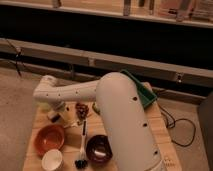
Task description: Place eraser in tray
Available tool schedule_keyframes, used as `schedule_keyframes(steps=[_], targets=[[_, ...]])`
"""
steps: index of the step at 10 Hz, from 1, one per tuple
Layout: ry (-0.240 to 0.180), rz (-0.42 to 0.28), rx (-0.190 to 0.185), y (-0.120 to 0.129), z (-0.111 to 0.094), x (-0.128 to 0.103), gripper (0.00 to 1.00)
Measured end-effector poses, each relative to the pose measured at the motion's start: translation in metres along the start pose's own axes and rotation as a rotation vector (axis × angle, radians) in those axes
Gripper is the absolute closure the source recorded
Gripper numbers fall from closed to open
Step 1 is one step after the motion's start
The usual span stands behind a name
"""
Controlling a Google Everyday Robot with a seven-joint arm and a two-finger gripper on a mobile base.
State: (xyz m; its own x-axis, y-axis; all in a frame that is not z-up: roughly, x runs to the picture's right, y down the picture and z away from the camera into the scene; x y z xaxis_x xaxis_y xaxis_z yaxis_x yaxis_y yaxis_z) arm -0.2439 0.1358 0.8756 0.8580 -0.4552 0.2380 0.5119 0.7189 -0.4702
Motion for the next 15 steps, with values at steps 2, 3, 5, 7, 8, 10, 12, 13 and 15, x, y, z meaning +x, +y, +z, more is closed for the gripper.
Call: schedule_keyframes(steps=[2, 3, 5, 7, 8, 10, 12, 13, 15], targets=[[0.001, 0.000, -0.002, 0.001, 0.000, 0.000, 0.19], [0.001, 0.001, -0.003, 0.001, 0.001, 0.001, 0.19], [0.011, -0.021, 0.035, -0.006, -0.008, -0.001, 0.19], [0.023, -0.066, 0.115, -0.022, -0.037, -0.013, 0.19], [0.023, -0.088, 0.149, -0.031, -0.057, -0.019, 0.19], [0.016, -0.107, 0.169, -0.040, -0.074, -0.018, 0.19], [0.012, -0.107, 0.166, -0.043, -0.074, -0.015, 0.19], [0.011, -0.104, 0.158, -0.044, -0.066, -0.013, 0.19], [0.004, -0.094, 0.148, -0.045, -0.036, -0.011, 0.19]])
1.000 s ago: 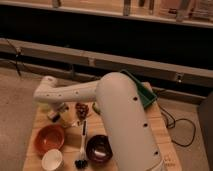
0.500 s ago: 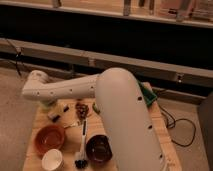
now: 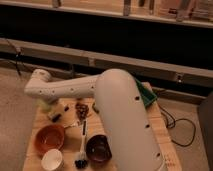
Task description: Place eraser in tray
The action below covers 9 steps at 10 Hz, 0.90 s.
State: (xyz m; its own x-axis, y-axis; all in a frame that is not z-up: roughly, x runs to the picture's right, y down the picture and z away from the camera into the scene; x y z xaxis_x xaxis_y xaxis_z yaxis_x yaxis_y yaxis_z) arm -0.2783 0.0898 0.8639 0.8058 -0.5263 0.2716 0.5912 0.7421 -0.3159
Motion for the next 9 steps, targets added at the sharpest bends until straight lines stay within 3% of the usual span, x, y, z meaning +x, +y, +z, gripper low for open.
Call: schedule_keyframes(steps=[4, 9], targets=[[-0.006, 0.033, -0.028, 0.001, 0.025, 0.007, 0.19], [-0.014, 0.059, -0.095, 0.008, 0.048, 0.015, 0.19]])
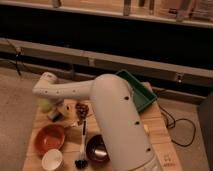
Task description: Place eraser in tray
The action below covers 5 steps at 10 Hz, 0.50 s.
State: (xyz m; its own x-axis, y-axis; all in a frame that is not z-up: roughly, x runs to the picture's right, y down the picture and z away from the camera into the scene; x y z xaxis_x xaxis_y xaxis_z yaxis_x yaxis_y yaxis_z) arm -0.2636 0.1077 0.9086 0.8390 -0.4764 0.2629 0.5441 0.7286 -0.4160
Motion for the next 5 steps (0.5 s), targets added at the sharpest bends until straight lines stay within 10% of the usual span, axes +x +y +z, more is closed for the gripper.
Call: schedule_keyframes(steps=[5], targets=[[-0.008, 0.003, -0.057, 0.0027, 0.0148, 0.0031, 0.42]])
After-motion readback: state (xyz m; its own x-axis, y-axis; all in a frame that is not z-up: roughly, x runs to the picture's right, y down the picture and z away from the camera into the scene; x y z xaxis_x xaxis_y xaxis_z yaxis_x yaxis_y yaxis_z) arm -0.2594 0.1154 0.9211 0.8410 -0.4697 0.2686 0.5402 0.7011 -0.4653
